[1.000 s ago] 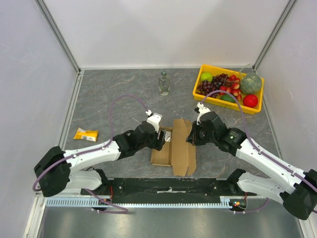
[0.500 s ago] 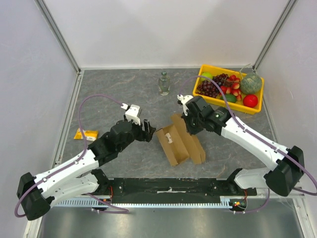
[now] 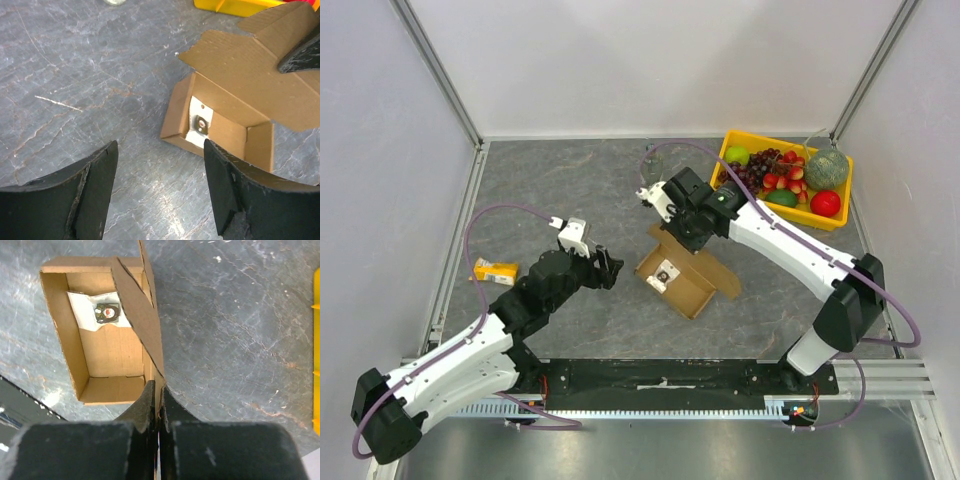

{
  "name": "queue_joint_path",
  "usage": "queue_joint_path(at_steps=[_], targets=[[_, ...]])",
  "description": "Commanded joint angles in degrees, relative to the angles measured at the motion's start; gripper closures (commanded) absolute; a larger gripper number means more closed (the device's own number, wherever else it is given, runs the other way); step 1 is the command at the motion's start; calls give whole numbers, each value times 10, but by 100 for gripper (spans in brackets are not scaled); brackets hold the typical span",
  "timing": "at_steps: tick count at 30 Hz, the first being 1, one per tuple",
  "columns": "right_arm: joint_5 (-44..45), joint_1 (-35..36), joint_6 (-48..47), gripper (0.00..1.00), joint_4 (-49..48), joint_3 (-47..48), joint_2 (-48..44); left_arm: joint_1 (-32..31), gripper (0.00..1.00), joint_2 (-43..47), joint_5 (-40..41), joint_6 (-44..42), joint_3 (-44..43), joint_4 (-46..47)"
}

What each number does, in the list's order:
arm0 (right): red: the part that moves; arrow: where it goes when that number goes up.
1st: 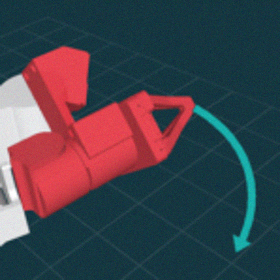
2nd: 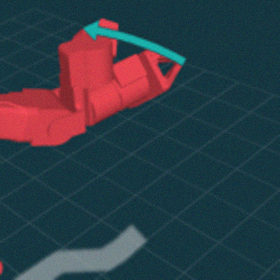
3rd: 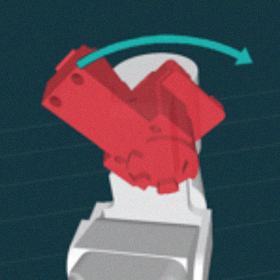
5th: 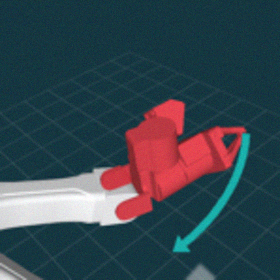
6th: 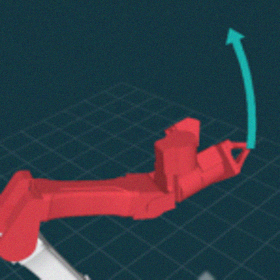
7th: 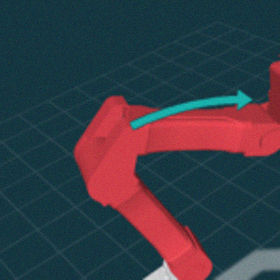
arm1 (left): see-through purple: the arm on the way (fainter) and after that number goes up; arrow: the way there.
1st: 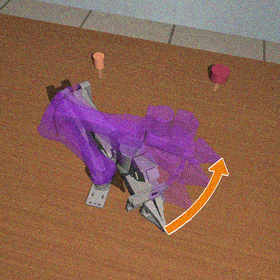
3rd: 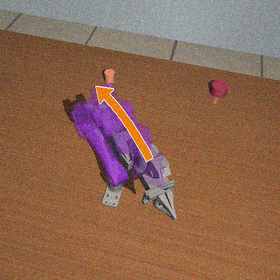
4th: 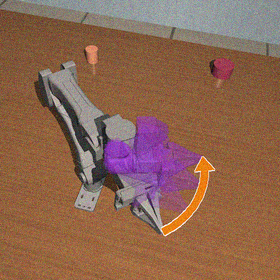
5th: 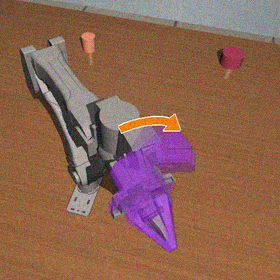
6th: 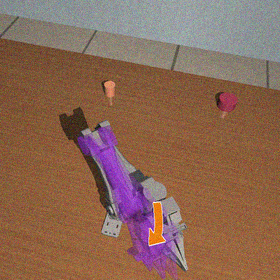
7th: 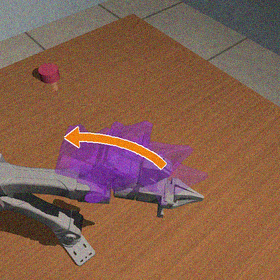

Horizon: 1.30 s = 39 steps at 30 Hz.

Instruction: Fold the paper box

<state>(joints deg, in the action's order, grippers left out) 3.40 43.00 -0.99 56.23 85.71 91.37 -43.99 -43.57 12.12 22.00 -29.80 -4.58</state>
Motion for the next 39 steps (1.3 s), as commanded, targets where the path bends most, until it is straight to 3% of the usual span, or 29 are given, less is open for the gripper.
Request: queue_joint_path(at_steps=[1, 12, 21, 28, 30, 39], targets=[[-32, 16, -107, 100, 54, 49, 15, 9, 25, 9, -26, 1, 33, 70], [11, 83, -171, 100, 55, 47, 57, 61, 28, 8, -18, 43, 61, 113], [-32, 87, -190, 100, 41, 50, 60, 64, 32, 51, -118, -49, 98, 177], [-32, 87, -213, 100, 41, 49, 68, 62, 30, 86, -236, -114, 117, 179], [-51, 87, -217, 100, 40, 53, 70, 63, 34, 82, -278, -130, 120, 191], [-70, 87, -226, 100, 41, 58, 57, 63, 34, 72, -253, -178, 129, 205]])
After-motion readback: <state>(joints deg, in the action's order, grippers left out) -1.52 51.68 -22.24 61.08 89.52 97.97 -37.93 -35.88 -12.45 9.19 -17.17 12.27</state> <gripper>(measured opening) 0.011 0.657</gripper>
